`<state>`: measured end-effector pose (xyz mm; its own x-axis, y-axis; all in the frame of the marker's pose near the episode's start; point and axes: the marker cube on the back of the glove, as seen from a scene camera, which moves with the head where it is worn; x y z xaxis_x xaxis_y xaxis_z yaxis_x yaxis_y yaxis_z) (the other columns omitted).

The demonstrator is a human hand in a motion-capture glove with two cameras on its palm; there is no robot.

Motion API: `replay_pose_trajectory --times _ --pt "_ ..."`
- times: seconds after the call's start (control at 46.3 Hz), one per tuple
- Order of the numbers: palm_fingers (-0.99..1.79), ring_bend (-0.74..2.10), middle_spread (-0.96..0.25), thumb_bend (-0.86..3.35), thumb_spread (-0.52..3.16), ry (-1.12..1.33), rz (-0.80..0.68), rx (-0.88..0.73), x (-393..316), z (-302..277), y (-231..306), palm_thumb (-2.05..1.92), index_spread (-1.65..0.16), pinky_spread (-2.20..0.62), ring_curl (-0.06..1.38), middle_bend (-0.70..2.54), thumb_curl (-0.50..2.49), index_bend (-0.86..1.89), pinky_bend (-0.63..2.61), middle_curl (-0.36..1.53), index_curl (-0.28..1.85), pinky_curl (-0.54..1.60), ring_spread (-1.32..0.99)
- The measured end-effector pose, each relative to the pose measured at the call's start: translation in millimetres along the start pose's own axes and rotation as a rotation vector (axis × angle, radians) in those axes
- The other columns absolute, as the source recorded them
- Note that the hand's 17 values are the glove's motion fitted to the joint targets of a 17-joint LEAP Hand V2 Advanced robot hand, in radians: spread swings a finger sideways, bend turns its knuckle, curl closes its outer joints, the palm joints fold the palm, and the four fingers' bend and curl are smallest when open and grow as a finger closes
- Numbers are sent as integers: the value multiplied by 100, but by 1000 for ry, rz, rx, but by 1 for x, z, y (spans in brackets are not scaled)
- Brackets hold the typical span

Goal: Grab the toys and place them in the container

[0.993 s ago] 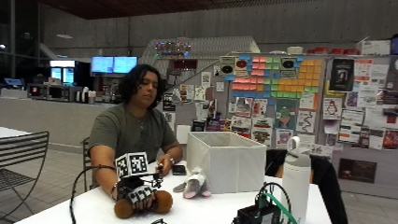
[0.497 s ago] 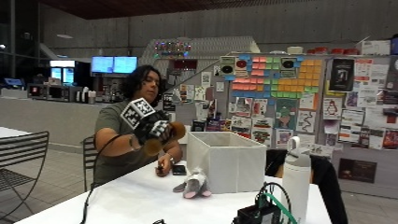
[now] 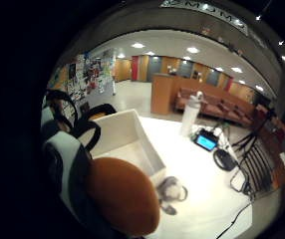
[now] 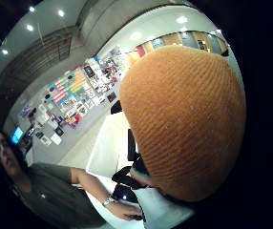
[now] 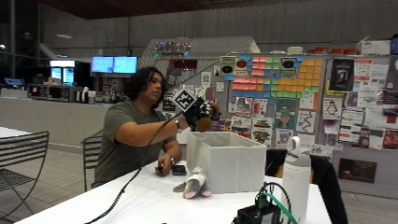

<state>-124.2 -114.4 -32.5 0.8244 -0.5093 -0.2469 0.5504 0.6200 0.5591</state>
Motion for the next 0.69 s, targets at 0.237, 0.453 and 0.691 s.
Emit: replay_pose_trajectory --times 0.237,0.453,0.691 --pt "-38 122 -26 -10 107 -320 161 -384 -38 63 -7 -11 -32 -30 54 80 31 25 103 69 77 57 -29" --pt "-25 73 -15 -10 92 -225 159 -437 8 48 40 -12 -35 -14 28 38 29 12 86 49 55 39 -26" --pt "-13 65 -13 -9 88 -216 489 -509 71 48 134 -11 -35 -6 25 23 27 9 89 43 43 38 -24"
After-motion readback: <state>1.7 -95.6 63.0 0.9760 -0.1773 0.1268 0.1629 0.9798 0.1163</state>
